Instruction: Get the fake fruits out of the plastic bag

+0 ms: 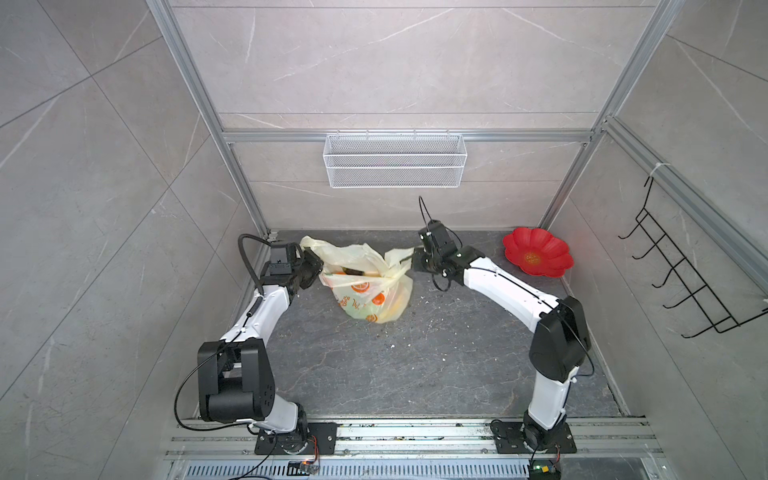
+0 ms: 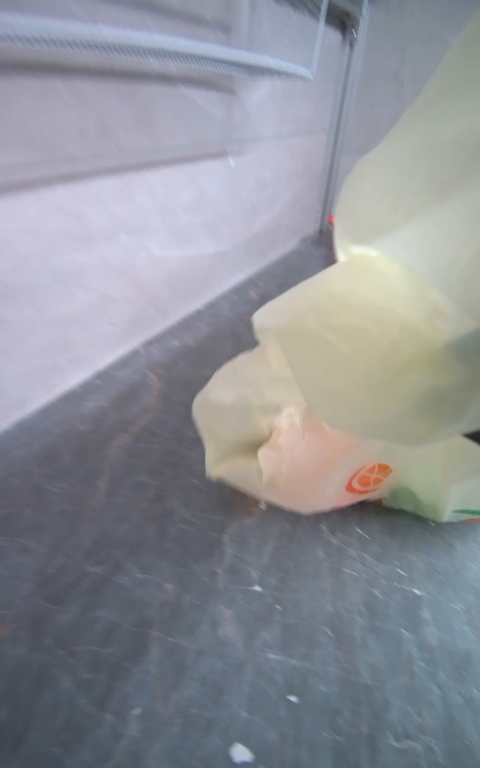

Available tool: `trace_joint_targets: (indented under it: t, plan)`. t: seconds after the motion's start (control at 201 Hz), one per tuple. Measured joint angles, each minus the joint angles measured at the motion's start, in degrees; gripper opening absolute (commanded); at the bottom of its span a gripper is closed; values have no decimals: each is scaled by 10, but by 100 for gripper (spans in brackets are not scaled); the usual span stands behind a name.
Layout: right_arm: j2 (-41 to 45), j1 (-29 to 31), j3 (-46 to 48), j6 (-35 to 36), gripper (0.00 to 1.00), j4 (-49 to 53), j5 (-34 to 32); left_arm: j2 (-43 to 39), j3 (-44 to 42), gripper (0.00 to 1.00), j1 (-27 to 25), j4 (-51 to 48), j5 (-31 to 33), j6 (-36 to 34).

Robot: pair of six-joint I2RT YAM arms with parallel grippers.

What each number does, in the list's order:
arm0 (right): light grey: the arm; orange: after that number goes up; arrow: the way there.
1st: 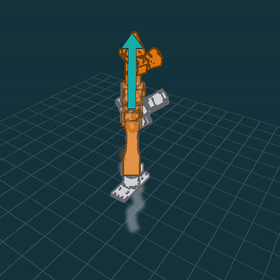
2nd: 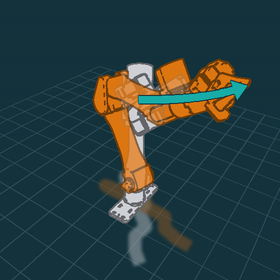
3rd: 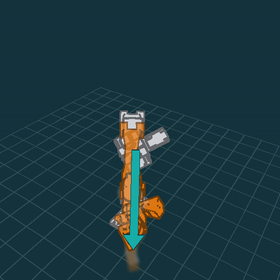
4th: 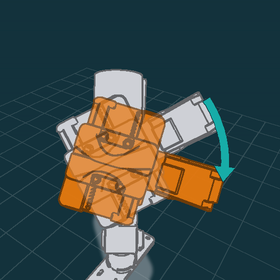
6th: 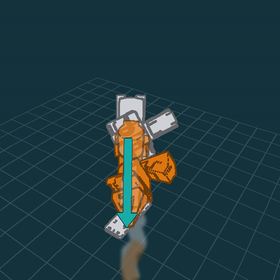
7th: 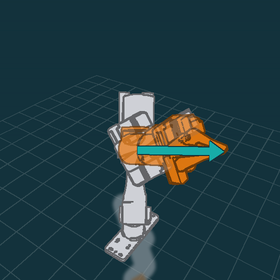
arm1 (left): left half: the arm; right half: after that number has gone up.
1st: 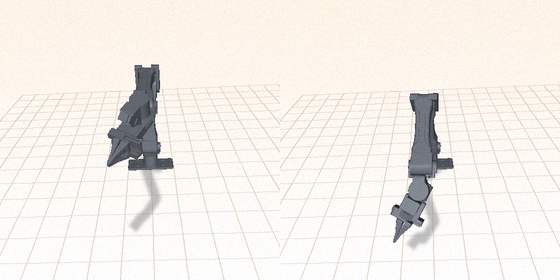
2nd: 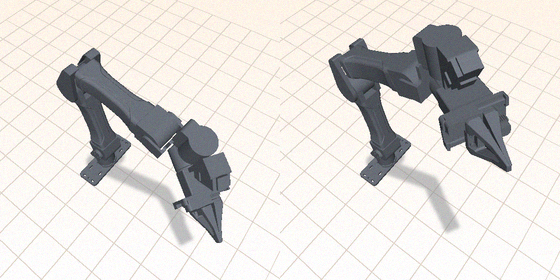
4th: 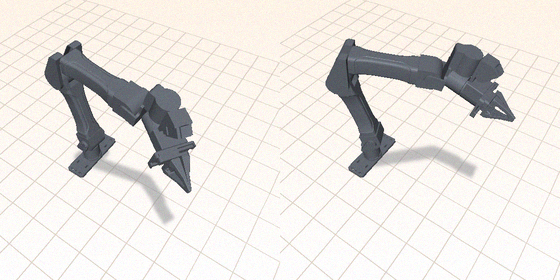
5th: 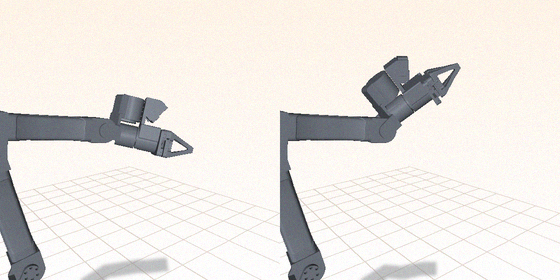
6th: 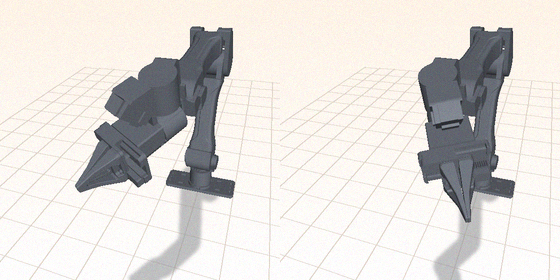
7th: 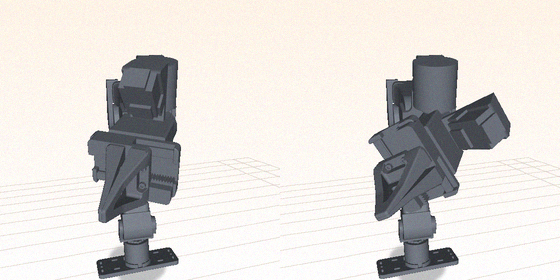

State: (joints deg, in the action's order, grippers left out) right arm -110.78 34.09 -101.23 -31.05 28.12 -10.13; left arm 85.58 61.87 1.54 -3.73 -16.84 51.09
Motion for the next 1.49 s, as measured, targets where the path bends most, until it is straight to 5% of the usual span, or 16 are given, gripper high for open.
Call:
trace_joint_targets:
  t: [0.189, 0.503, 0.776, 1.05, 1.259, 1.493]
  plan:
    - [-10, -7, -43, 13, 0, 2, 27, -85, -103, 0, 9, 63, 9, 31]
    - [33, -25, 262, -32, 1, -79, 99, -139, -330, 0, -35, 172, -61, 48]
    - [44, -50, 301, -45, 55, -105, 108, -162, -373, 0, -77, 228, -69, 32]
    - [229, -28, 388, -66, 59, -92, 81, -190, -381, 0, -183, 233, 9, -17]
    - [254, 104, 322, -83, 58, -67, 33, -182, -382, 0, -236, 234, 65, -40]
    - [83, 148, 150, -87, 64, -38, 7, -175, -386, 0, -258, 236, 97, -42]
